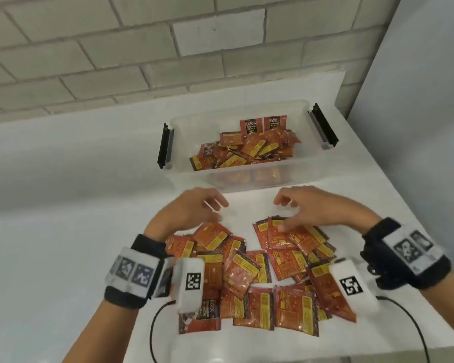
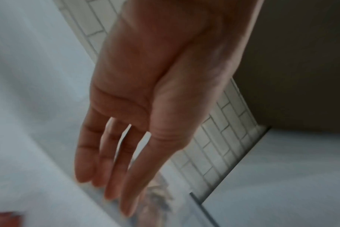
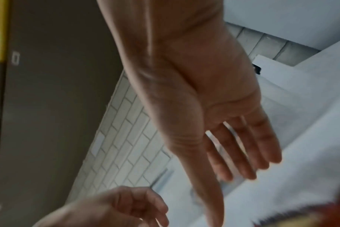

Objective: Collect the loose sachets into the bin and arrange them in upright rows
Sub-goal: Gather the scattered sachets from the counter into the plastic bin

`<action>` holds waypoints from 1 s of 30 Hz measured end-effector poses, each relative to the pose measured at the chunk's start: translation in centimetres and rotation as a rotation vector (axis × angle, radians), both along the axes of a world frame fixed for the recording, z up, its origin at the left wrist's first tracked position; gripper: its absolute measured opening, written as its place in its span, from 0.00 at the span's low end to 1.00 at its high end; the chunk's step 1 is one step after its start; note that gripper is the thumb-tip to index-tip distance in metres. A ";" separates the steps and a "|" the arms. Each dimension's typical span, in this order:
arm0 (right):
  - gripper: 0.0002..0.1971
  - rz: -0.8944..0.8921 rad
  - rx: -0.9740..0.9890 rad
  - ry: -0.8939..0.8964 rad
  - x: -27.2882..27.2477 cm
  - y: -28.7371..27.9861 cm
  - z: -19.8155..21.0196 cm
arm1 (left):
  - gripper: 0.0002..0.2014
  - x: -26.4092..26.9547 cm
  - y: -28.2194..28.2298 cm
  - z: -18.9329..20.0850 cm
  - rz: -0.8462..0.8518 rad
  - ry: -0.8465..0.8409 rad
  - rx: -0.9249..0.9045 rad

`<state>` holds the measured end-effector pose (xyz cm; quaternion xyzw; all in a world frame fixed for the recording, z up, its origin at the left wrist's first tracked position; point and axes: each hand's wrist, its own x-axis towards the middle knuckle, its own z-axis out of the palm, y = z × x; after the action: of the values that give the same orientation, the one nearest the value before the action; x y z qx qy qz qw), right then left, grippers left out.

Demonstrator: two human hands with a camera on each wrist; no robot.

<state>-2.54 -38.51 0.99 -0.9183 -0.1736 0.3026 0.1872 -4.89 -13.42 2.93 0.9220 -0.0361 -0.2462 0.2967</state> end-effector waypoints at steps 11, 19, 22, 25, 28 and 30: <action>0.31 -0.095 -0.028 -0.133 -1.7 0.2 -4.4 | 0.27 -1.6 2.2 -5.0 0.146 -0.009 0.100; 0.16 -0.279 0.396 -0.270 -1.2 -1.0 -2.1 | 0.11 -2.9 4.8 -0.5 0.271 -0.022 -0.107; 0.10 -0.306 0.426 -0.277 -1.1 -1.6 -1.3 | 0.10 -4.0 6.2 -0.5 0.260 0.069 -0.044; 0.07 -0.397 0.560 -0.200 -1.4 -2.2 -0.5 | 0.13 -4.9 6.9 -1.9 0.226 0.121 0.059; 0.05 -0.442 0.611 -0.169 -2.2 -3.2 0.4 | 0.10 -5.8 7.0 -3.5 0.252 0.104 0.111; 0.06 -0.465 0.608 -0.065 -3.2 -3.7 0.4 | 0.08 -6.1 7.0 -4.1 0.269 0.057 0.112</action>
<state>-5.77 -42.19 1.37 -0.8447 -0.0485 0.1575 0.5092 -11.03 -6.39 -1.18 0.9262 0.1098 -0.2319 0.2762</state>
